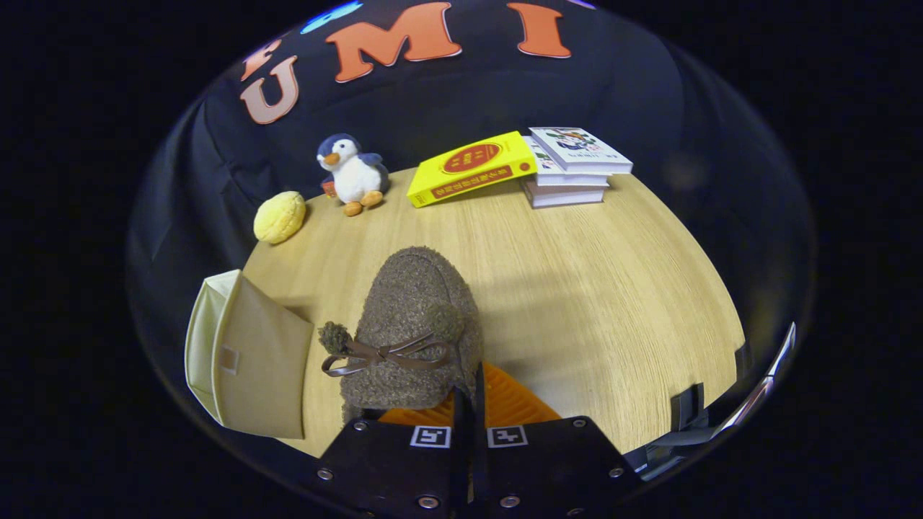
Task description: Open the storage box then place both shoes into the box .Put the left shoe in first, then the right shoe, with the right side of both shoes facing outward in a uniform manner.
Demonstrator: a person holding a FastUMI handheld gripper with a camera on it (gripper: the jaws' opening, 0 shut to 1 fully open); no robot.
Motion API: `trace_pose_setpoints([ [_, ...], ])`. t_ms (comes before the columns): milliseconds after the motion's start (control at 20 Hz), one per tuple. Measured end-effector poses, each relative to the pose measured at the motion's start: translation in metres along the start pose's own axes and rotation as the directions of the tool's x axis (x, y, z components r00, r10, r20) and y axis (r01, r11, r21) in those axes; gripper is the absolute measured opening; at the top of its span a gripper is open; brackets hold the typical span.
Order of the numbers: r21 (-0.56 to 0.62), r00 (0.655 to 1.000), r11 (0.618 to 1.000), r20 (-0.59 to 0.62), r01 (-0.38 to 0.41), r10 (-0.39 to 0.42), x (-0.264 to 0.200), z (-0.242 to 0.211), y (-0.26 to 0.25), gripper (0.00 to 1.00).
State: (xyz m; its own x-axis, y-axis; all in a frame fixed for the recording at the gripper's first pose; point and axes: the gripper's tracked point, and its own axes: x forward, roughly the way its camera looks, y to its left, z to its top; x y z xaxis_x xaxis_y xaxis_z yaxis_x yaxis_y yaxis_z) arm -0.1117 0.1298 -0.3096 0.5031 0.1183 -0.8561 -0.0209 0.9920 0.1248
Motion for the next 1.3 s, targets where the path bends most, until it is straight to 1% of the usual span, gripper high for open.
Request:
trace_pose_setpoints([
  [200, -0.032, 0.998, 0.997, -0.003, -0.065, 0.065, -0.021, 0.017, 0.059, 0.04],
  [350, -0.066, 0.993, 0.991, -0.009, -0.117, 0.117, -0.031, 0.024, 0.115, 0.04],
  [700, -0.123, 0.971, 0.964, -0.044, -0.237, 0.233, -0.040, 0.018, 0.248, 0.04],
  [800, -0.119, 0.968, 0.961, -0.061, -0.248, 0.242, -0.038, 0.010, 0.275, 0.04],
  [900, -0.112, 0.969, 0.964, -0.070, -0.242, 0.235, -0.031, 0.000, 0.295, 0.04],
  [1000, -0.109, 0.974, 0.970, -0.080, -0.218, 0.210, -0.019, -0.010, 0.306, 0.04],
  [1200, -0.087, 0.985, 0.987, -0.124, -0.135, 0.123, 0.004, -0.033, 0.306, 0.07],
  [1300, -0.075, 0.982, 0.989, -0.146, -0.128, 0.116, 0.007, -0.040, 0.306, 0.10],
])
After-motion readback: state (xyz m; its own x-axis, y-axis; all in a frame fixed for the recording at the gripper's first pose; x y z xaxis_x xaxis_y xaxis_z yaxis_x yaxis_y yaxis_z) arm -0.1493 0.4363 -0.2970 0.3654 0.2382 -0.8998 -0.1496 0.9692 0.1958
